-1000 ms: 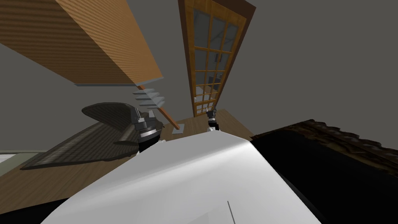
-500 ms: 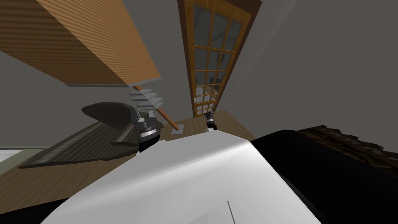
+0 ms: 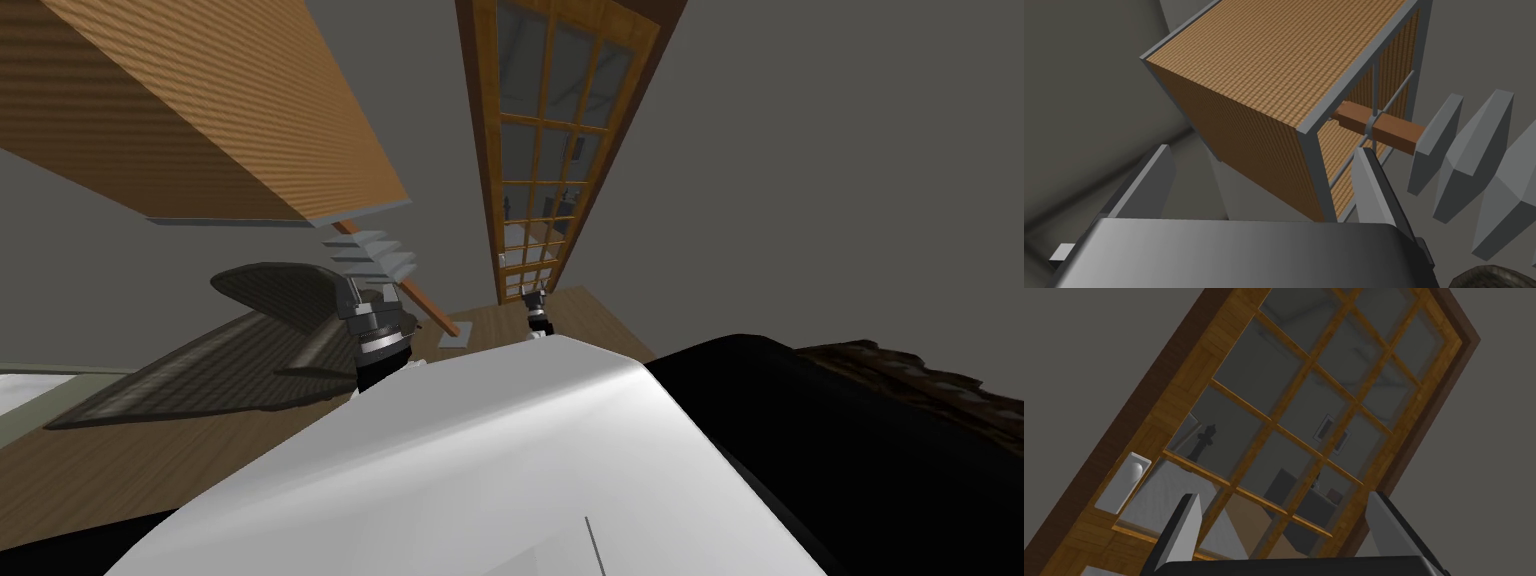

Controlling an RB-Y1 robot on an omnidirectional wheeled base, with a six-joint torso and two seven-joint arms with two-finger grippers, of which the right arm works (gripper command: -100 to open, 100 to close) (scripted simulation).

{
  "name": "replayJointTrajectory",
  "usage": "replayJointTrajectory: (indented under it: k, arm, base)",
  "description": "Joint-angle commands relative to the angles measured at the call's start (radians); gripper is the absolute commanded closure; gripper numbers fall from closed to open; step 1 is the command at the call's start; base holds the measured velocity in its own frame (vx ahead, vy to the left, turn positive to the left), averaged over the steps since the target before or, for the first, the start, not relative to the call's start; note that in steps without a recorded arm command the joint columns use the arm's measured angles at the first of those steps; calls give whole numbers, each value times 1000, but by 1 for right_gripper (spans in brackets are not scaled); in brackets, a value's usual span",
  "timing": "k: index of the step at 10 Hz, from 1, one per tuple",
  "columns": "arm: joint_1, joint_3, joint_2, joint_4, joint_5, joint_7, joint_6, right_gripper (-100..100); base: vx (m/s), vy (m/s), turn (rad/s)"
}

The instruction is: Pull the door open

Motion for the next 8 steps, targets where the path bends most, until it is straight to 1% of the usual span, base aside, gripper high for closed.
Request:
replayJointTrajectory:
  k: [1,2,3,4,5,6,8]
  arm:
    - [-11,17,1,34,-19,-30,-12,-100]
    - [-16,25,0,50,-28,-43,-17,-100]
    - [-26,41,-1,81,-46,-70,-28,-100]
    - [-31,49,-1,96,-55,-84,-33,-100]
    - [-41,65,-2,127,-72,-110,-43,-100]
    - [-45,72,-2,142,-81,-123,-48,-100]
    - [-64,103,-4,203,-116,-175,-69,-100]
  base:
    - [81,-71,53]
    - [63,-63,42]
    - [77,-69,57]
    - [76,-78,58]
    - [91,-78,82]
    - [90,-65,62]
    - [99,-74,62]
